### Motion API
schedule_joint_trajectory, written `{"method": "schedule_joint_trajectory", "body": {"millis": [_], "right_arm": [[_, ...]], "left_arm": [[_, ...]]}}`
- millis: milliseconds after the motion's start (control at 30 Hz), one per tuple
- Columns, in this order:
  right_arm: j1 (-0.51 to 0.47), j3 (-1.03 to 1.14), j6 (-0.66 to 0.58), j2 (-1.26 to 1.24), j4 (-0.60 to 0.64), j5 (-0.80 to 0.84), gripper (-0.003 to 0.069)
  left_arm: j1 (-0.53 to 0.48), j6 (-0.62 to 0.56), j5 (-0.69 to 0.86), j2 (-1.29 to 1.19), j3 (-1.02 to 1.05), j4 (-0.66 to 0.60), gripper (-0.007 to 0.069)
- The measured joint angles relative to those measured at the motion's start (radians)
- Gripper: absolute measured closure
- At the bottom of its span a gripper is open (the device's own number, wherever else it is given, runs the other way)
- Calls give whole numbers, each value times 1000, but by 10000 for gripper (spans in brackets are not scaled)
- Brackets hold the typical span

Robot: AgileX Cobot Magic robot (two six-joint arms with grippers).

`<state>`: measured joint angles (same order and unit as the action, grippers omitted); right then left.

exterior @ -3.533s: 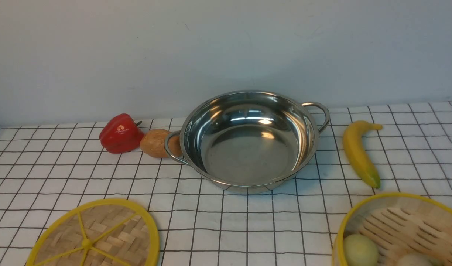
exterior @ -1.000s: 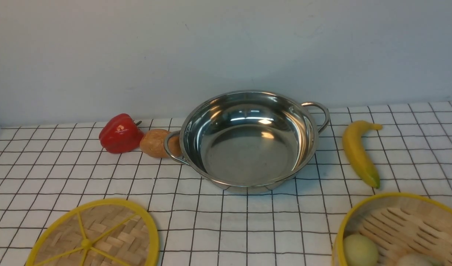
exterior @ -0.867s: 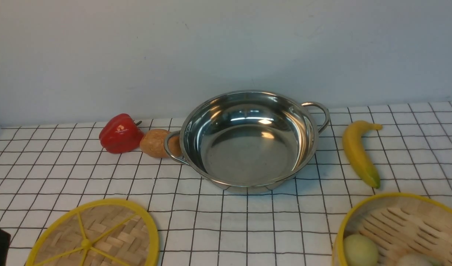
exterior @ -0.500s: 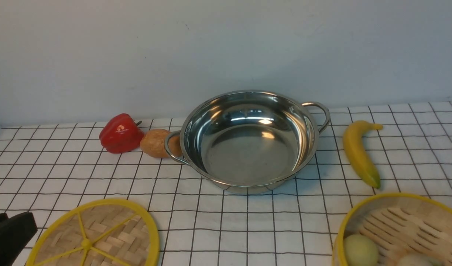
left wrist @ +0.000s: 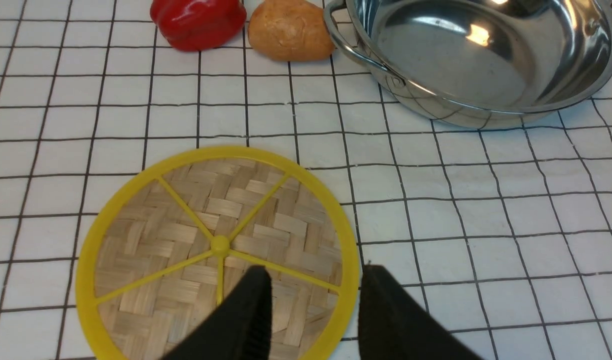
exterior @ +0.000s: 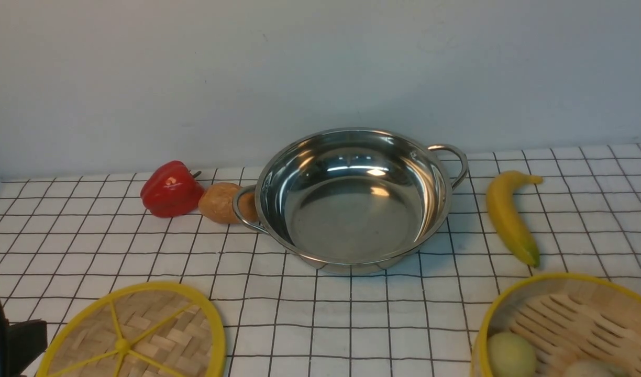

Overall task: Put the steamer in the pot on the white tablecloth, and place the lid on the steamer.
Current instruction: 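Reach for and grasp the rim of the bamboo steamer holding the buns with the right gripper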

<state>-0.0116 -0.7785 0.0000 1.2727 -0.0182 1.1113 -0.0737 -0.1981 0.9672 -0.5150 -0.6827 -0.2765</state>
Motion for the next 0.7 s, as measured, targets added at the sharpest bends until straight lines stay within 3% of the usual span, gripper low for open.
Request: {"method": "schedule_joint_trajectory", "body": {"millis": [500, 633, 700], "right_arm": [[0, -9, 40, 281, -83, -166, 319], [0, -9, 52, 322, -114, -175, 386], [-1, -11, 66, 331, -145, -174, 491]], "left_arm": [[0, -3, 1, 0, 0, -2, 382], [0, -3, 1, 0, 0, -2, 382], [0, -3, 2, 0, 0, -2, 382]]}}
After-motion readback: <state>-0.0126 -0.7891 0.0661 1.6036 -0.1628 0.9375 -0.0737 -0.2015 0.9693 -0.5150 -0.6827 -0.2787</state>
